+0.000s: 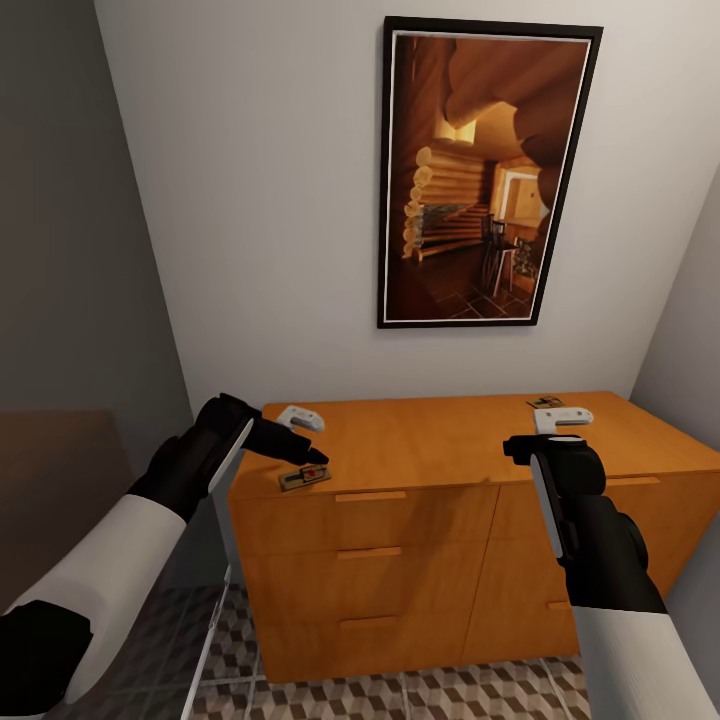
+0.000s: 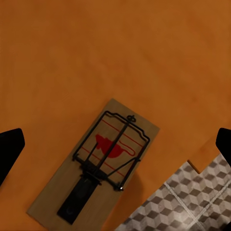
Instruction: Take the four mousetraps from the cabinet in the bathroom and place them on the bathroom floor. Make sure all four end up on the same floor surface, and ensure that at least two of them are either under or directly next to the same bathroom sink.
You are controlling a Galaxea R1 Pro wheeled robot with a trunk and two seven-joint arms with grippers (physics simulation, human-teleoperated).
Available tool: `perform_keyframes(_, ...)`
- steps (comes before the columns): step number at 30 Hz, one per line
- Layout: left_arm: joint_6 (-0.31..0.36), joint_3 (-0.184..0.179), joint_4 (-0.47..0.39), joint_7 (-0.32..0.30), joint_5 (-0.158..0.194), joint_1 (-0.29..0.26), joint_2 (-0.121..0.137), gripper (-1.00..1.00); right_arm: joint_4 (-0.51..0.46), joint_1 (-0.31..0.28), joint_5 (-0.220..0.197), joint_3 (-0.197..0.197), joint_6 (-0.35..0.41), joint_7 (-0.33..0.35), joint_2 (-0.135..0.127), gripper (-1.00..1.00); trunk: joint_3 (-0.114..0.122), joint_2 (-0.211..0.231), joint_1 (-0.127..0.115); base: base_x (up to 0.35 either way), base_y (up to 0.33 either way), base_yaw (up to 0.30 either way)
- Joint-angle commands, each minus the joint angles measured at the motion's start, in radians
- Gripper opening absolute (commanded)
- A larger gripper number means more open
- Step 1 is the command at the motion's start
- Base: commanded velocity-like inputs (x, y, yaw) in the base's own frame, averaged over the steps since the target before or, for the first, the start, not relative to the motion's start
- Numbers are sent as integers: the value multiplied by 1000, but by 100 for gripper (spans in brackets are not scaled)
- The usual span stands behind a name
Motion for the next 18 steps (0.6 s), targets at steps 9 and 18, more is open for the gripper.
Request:
perform_keyframes(9, 3, -1, 29, -6, -5, -1, 0, 100, 0, -1, -1, 0, 5, -2, -1, 100, -1, -1, 0, 0, 0, 0)
perform_keyframes(18, 3, 4, 48, -10, 0, -1, 12, 100, -1, -1, 5, -1, 5, -3, 1, 100, -1, -1, 0, 0, 0, 0)
